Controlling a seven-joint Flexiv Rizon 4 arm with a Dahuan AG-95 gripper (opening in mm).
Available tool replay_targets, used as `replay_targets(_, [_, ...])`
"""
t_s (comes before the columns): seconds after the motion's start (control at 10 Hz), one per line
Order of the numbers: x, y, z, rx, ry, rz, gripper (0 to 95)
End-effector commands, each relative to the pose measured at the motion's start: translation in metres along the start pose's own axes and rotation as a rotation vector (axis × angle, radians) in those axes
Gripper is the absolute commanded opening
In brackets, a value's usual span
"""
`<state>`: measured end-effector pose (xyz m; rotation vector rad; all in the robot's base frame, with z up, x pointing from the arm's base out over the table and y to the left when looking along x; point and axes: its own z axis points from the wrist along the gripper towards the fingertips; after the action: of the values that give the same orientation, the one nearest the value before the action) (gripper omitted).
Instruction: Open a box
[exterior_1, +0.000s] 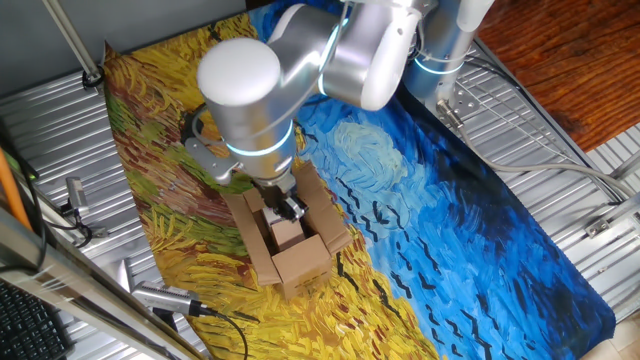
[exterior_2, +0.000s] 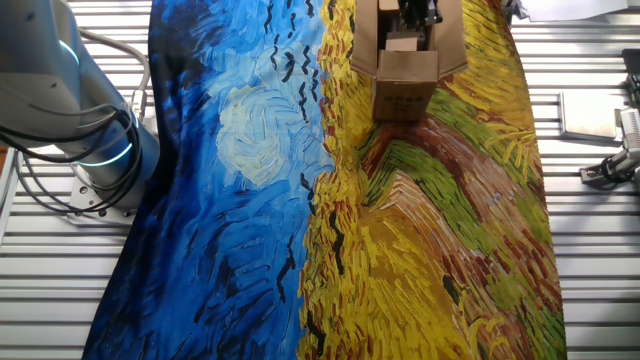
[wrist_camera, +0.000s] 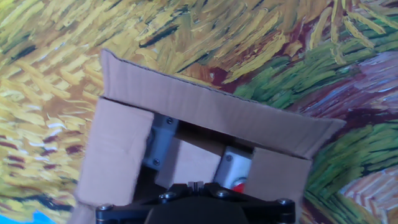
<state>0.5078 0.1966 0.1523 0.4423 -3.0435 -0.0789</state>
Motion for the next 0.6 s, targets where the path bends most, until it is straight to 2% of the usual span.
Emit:
replay_targets(0.1, [0.002, -0.006, 0.0, 0.006, 0.003, -0.011, 0.0])
replay_targets(0.4, [0.006, -0.019, -0.004, 0.026, 0.013, -0.047, 0.0])
replay_targets(0.6, [0.01, -0.026, -0.01, 0.029, 0.015, -0.063, 0.0])
